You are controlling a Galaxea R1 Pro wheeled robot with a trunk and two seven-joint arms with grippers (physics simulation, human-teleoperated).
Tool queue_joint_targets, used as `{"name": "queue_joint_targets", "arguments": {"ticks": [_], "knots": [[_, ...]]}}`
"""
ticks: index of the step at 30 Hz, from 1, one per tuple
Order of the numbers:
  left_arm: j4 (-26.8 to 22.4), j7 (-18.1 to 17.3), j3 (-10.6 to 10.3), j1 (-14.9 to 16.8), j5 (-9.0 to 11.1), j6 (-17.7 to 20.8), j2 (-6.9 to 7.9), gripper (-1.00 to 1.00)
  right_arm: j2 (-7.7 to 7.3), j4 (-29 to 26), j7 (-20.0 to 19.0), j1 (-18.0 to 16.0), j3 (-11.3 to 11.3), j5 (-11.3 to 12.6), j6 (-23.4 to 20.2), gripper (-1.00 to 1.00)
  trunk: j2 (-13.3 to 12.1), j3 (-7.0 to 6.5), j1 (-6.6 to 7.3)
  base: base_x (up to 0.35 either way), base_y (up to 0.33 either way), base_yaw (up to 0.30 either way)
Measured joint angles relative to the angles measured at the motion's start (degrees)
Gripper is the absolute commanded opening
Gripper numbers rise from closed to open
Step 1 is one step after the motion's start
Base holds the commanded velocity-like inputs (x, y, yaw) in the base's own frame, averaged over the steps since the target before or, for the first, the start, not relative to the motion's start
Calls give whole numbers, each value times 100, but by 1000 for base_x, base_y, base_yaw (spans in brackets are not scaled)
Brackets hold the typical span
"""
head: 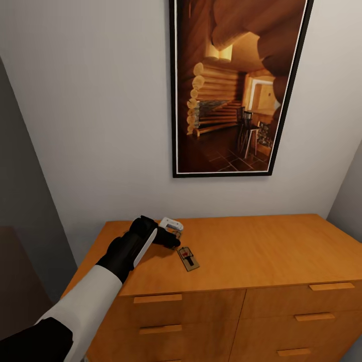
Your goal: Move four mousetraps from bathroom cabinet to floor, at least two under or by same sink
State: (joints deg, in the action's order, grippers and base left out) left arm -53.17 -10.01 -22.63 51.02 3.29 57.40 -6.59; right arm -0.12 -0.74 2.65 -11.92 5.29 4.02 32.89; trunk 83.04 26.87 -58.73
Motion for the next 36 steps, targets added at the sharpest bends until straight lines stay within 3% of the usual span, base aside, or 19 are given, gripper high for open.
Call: {"name": "queue_joint_targets", "arguments": {"ticks": [36], "knots": [[163,3,3,3,0,-1,-2,100,28,-1,-6,0,0,-5,-1,-100,1,-1,0,0,0,0]]}}
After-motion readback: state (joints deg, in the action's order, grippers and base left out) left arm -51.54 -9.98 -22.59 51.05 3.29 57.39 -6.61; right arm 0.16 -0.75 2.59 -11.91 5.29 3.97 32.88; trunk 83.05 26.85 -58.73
